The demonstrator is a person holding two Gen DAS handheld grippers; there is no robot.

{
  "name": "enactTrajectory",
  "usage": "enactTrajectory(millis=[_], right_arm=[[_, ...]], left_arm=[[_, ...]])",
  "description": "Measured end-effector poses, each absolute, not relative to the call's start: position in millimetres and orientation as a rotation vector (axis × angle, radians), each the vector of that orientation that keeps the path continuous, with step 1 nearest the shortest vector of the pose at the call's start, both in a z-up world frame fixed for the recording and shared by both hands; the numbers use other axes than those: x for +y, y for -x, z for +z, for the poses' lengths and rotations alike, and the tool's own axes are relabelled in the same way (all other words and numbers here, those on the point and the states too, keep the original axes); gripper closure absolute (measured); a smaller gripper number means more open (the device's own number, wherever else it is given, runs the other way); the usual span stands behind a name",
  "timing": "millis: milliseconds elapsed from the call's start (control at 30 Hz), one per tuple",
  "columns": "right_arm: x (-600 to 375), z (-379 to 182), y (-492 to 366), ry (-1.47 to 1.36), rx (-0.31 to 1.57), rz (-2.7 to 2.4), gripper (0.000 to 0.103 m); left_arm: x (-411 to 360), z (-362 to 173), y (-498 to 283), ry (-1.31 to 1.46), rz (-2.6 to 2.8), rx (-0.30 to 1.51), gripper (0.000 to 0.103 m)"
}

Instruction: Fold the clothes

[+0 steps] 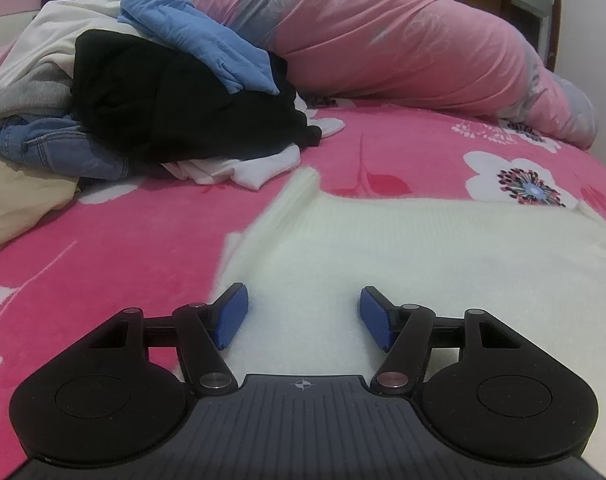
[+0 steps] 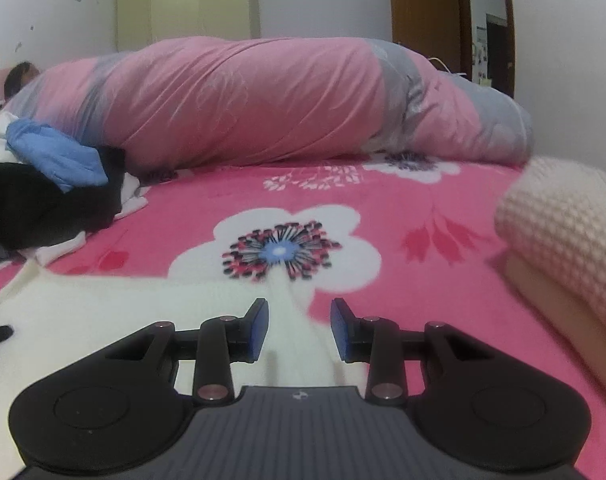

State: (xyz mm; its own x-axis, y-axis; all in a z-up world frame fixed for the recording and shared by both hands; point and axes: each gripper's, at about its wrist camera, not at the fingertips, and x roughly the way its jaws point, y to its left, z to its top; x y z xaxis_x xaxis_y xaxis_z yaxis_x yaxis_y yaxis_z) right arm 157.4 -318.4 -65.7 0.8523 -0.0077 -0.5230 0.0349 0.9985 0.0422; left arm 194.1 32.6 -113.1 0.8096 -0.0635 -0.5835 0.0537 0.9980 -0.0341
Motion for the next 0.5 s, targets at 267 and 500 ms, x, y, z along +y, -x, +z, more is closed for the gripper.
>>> enactTrajectory(millis=[267, 500], right_arm=[[-323, -98, -205, -0.120, 0.699, -0.001, 0.091], [-328, -92, -186, -0.151, 0.626, -0.056, 0.094]], left_arm=[[34, -111, -194, 0.028, -0.067, 0.624, 0.040], [37, -102, -197, 0.100, -0.097, 0.614, 0.039]])
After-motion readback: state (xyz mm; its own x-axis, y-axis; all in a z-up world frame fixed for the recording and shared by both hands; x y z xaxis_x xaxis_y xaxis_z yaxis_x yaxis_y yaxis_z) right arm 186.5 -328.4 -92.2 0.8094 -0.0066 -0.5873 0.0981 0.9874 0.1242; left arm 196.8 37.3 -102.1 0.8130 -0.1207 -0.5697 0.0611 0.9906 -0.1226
